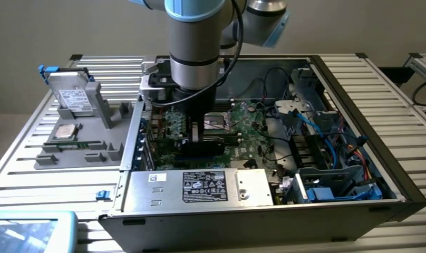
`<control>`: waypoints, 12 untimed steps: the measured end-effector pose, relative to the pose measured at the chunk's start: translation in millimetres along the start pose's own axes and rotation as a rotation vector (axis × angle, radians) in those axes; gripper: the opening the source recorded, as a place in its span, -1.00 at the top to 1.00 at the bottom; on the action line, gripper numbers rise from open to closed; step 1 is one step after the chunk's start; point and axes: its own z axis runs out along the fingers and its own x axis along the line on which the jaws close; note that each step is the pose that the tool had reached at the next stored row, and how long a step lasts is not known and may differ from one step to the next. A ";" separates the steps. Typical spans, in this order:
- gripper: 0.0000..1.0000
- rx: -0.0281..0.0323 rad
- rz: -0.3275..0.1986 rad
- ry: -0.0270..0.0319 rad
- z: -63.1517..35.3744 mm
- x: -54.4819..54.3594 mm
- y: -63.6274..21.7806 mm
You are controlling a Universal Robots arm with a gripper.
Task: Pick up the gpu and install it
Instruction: 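Insert the gpu into the slot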
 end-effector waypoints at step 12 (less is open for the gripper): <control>0.44 -0.0008 0.000 -0.0005 0.0 0.0 -0.7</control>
